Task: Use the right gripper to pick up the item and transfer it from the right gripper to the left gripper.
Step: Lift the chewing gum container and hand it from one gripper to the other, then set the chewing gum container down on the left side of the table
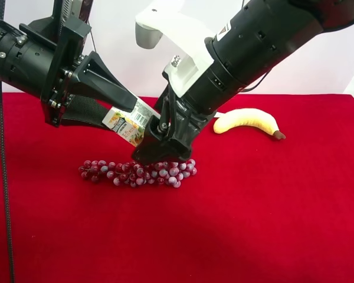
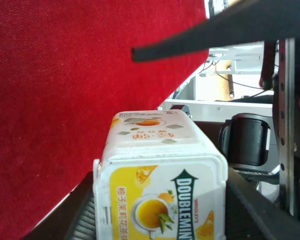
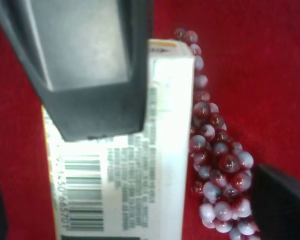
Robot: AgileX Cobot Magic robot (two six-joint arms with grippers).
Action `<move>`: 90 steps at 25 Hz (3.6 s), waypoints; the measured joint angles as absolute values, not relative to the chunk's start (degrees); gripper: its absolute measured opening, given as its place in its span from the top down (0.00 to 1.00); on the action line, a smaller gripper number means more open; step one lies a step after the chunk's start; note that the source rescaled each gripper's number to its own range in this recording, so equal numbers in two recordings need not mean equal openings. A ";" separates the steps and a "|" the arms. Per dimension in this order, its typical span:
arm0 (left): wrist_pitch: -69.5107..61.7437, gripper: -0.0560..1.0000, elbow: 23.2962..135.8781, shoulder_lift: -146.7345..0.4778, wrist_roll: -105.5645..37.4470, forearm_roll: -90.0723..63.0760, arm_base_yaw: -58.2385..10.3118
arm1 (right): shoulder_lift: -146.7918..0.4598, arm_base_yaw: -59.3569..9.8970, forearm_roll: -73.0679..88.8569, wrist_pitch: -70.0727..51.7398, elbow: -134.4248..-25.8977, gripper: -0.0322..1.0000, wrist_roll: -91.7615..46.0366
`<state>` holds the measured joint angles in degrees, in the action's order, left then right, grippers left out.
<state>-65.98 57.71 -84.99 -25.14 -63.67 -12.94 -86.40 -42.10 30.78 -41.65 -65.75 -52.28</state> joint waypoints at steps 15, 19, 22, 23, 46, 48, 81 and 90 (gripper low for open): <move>-66.47 0.94 57.71 -84.99 -25.14 -63.67 -12.94 | -75.85 -42.10 14.93 -60.56 -71.18 0.00 -30.45; -66.47 0.94 57.71 -84.99 -25.14 -63.67 -12.94 | -70.15 -42.10 13.58 -68.42 -71.18 0.00 -23.36; -66.47 0.94 57.71 -84.99 -25.18 -63.67 -12.94 | -65.87 -42.10 13.57 -69.10 -70.58 0.00 -18.01; -66.47 0.94 57.71 -84.99 -25.18 -63.67 -12.94 | -64.33 -42.10 13.57 -69.10 -69.46 0.00 -16.57; -66.25 0.94 57.71 -84.99 -25.20 -63.67 -12.94 | -14.58 -42.43 3.52 -61.27 -27.71 0.00 -2.66; -66.25 0.94 57.71 -84.99 -25.20 -63.67 -12.94 | -14.43 -42.49 3.38 -61.27 -27.60 0.00 -2.66; -65.98 0.94 57.71 -84.29 -32.68 -63.20 -8.31 | 0.11 -8.41 3.19 -61.10 -27.48 0.00 -2.46; -62.10 0.94 57.71 -80.06 -34.18 -50.92 8.49 | 0.11 -8.41 3.19 -61.10 -27.48 0.00 -2.46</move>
<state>-62.10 57.71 -80.06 -34.18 -50.92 8.49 0.11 -8.41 3.19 -61.10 -27.48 -2.46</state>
